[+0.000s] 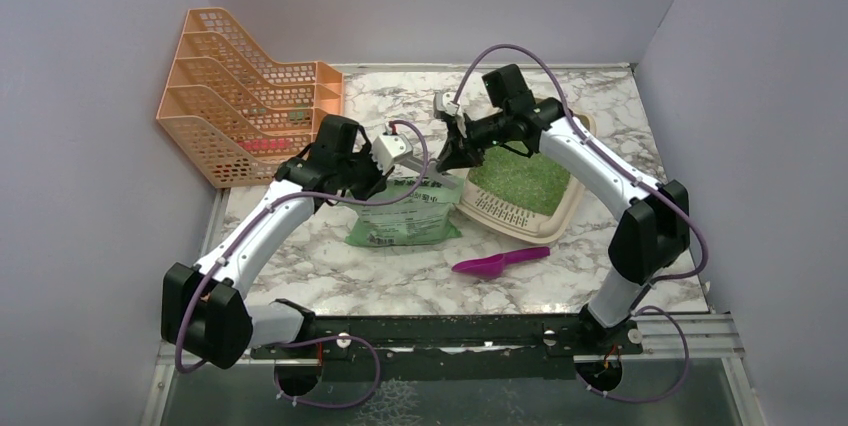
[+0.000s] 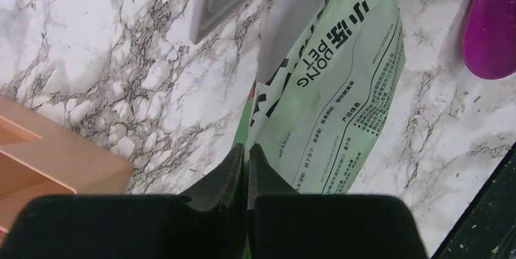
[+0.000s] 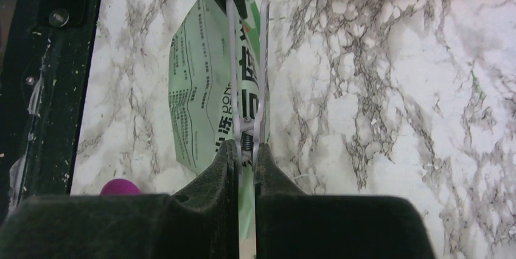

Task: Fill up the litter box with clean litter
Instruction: Clamp the cat litter bag at the center of the board.

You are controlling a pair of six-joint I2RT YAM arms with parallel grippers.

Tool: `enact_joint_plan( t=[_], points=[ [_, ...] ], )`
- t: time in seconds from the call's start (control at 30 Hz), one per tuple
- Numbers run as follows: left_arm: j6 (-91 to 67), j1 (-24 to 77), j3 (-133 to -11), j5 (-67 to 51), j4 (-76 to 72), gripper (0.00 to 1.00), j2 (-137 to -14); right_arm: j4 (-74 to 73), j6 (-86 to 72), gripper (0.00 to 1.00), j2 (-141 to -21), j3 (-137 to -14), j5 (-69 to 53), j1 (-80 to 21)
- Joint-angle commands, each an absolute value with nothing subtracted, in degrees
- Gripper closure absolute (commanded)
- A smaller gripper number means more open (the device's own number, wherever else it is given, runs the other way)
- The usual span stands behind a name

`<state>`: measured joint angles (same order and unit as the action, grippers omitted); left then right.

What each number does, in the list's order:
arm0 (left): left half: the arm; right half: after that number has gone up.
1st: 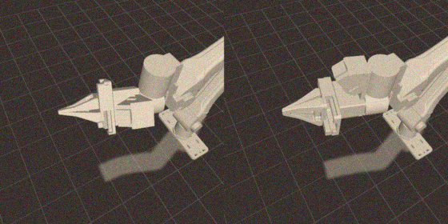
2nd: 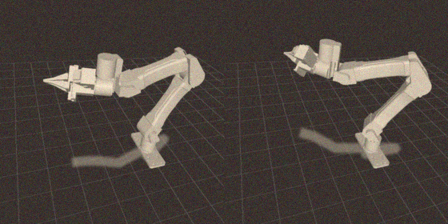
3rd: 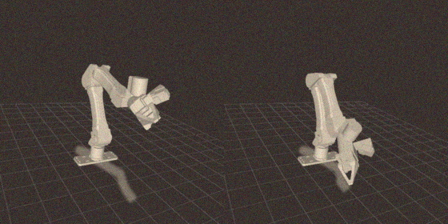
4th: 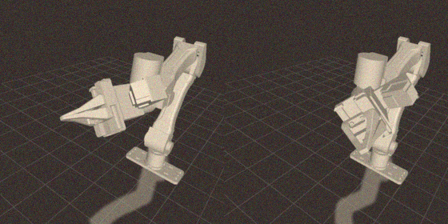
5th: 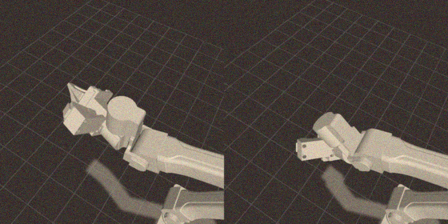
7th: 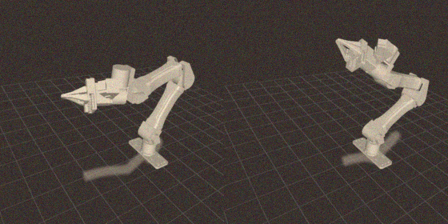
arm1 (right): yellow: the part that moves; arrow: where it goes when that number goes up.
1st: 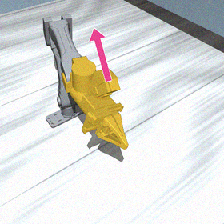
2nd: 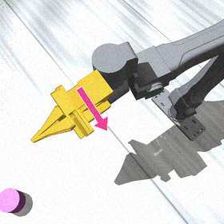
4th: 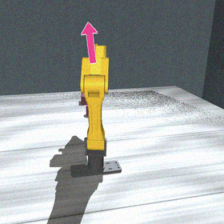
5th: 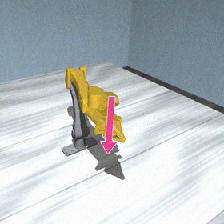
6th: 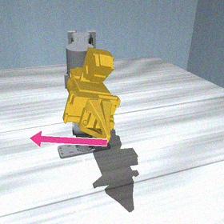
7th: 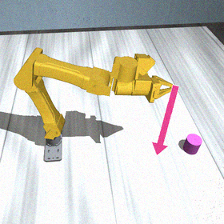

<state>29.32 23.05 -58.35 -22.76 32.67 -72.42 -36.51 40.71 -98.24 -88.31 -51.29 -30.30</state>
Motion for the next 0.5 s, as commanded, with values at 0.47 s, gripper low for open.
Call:
enact_joint_plan(
  t=[0.47],
  points=[
    [27.8,22.9,-56.0,-13.5,31.2,0.71,-68.1,-57.0,46.2,0.99,-108.4,-100.9,-33.2,-35.8]
  ],
)
